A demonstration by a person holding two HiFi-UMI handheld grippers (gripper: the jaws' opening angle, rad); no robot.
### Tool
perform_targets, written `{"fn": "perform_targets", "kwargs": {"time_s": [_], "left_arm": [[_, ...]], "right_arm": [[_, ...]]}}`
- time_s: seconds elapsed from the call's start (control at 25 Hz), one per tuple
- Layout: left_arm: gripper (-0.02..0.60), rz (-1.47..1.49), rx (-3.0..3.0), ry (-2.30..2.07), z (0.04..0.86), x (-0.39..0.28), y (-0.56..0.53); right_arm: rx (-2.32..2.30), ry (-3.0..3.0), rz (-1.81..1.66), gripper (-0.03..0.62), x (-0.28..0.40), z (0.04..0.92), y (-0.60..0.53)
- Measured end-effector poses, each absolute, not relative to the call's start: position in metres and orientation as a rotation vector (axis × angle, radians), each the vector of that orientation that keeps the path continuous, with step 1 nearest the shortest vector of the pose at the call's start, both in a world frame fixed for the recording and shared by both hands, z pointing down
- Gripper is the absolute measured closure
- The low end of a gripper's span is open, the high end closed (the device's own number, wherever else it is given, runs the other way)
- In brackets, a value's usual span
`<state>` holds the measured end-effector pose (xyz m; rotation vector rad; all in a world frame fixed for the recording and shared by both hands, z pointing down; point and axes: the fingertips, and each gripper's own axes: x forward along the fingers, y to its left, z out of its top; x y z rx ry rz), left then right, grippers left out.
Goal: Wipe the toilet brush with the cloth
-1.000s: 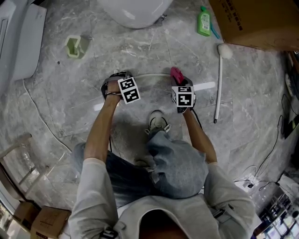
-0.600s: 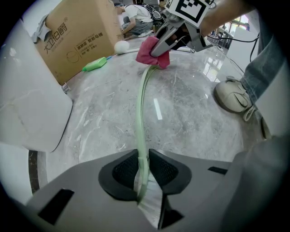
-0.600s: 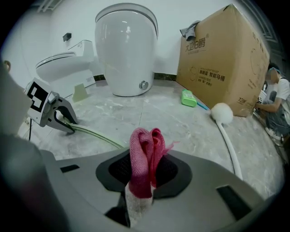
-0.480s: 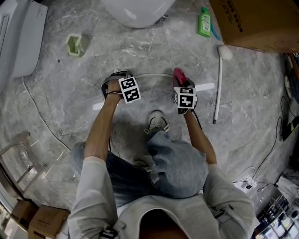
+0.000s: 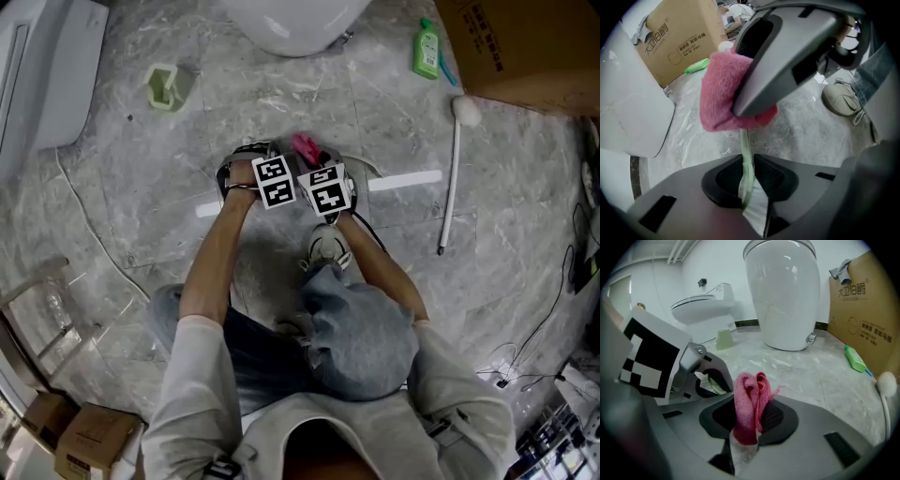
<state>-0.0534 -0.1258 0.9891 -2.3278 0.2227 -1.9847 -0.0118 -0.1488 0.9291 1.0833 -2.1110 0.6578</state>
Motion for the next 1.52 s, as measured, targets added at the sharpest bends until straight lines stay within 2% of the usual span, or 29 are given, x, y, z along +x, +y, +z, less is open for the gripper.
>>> {"fn": "perform_targets", "kwargs": {"time_s": [0.24, 0.76, 1.24, 1.52], "left_arm": [[0.495, -1.985, -2.322, 0.214, 0.99, -0.054, -0.125], [0.494, -1.995, -2.316, 0.197, 0.992, -0.054, -0.125], [0.494, -2.008, -2.319, 0.2, 0.993, -0.055, -0.126], [0.494, -2.002, -2.32, 0.211, 0.993, -0.054, -0.126]], "right_arm": [[1.048, -2.096, 0.651, 0.48, -0.013, 0.937, -0.148], [1.292, -1.924, 0.687, 0.48, 0.111, 0.95, -0.149], [1.443, -1.815, 0.742, 0.48, 0.183, 0.949, -0.125], [1.497, -1.769, 0.763, 0.48, 0.203, 0.951, -0.11]]}}
